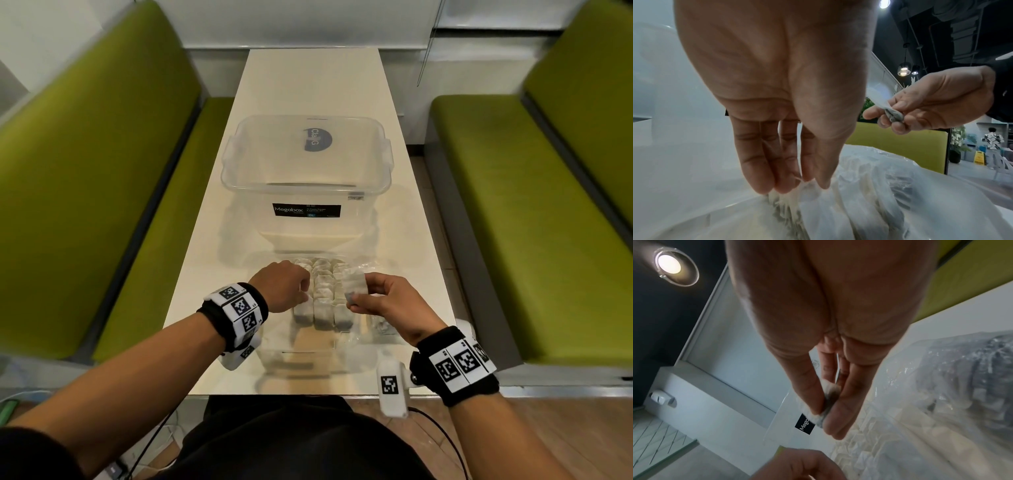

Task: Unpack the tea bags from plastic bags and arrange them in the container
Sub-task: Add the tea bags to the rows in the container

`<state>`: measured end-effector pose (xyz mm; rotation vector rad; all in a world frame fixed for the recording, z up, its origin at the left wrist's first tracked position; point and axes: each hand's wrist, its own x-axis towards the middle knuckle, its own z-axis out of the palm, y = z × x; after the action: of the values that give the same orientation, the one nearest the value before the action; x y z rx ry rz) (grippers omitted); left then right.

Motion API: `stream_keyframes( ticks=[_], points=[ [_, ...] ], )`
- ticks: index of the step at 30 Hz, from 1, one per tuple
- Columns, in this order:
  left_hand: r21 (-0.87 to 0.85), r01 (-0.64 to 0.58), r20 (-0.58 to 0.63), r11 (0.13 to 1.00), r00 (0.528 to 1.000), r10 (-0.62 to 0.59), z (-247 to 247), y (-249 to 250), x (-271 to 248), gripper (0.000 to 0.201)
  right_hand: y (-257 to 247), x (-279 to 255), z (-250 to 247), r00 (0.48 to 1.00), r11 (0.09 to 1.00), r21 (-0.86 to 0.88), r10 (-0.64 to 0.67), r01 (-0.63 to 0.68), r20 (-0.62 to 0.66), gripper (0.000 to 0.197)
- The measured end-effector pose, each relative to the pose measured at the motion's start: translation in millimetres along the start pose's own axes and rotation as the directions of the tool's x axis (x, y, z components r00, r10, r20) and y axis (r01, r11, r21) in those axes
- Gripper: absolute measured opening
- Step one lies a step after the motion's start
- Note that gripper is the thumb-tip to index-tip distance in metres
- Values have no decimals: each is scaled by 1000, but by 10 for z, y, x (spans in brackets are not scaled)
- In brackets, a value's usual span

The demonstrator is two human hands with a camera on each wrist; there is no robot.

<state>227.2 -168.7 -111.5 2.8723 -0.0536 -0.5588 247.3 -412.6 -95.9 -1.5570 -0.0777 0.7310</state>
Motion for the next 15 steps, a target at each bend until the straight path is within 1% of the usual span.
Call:
stream_keyframes(
  ticks=[2,3,5,6,7,8,9,10,12,15],
  points=[
    [-55,-19,-40,998,999,17,-89,2,-39,18,12,7,12,1000,1000,-23,-1,1,1,30],
    [-112,-38,-63,993,998,31,-148,4,-65,19,15,10,17,1000,999,-35,-5,5,0,31],
    [-312,-78,-98,947,994,49,-279,26,-134,21,10,18,39,1000,998,-62,-17,17,1,32],
    [-435,-99,-95,895,993,64,-347,47,-171,23,5,22,53,1000,997,-76,-24,24,3,31],
    [-553,-117,-79,825,993,87,-411,73,-212,24,1,25,72,1000,996,-89,-27,27,7,31],
    [-647,-122,-56,753,992,112,-460,102,-245,27,0,31,91,1000,994,-102,-28,29,9,31],
    [-704,-121,-35,700,990,136,-498,131,-274,29,-1,34,109,999,992,-120,-31,32,13,31],
    [-727,-123,-24,675,988,154,-520,152,-296,32,0,40,124,999,990,-138,-33,35,18,32],
    [-721,-131,-24,681,986,165,-524,171,-317,31,-2,45,157,999,986,-162,-36,41,37,34],
    [-704,-152,-48,693,985,168,-480,157,-322,15,-15,45,188,997,984,-172,-35,47,72,39]
  ],
)
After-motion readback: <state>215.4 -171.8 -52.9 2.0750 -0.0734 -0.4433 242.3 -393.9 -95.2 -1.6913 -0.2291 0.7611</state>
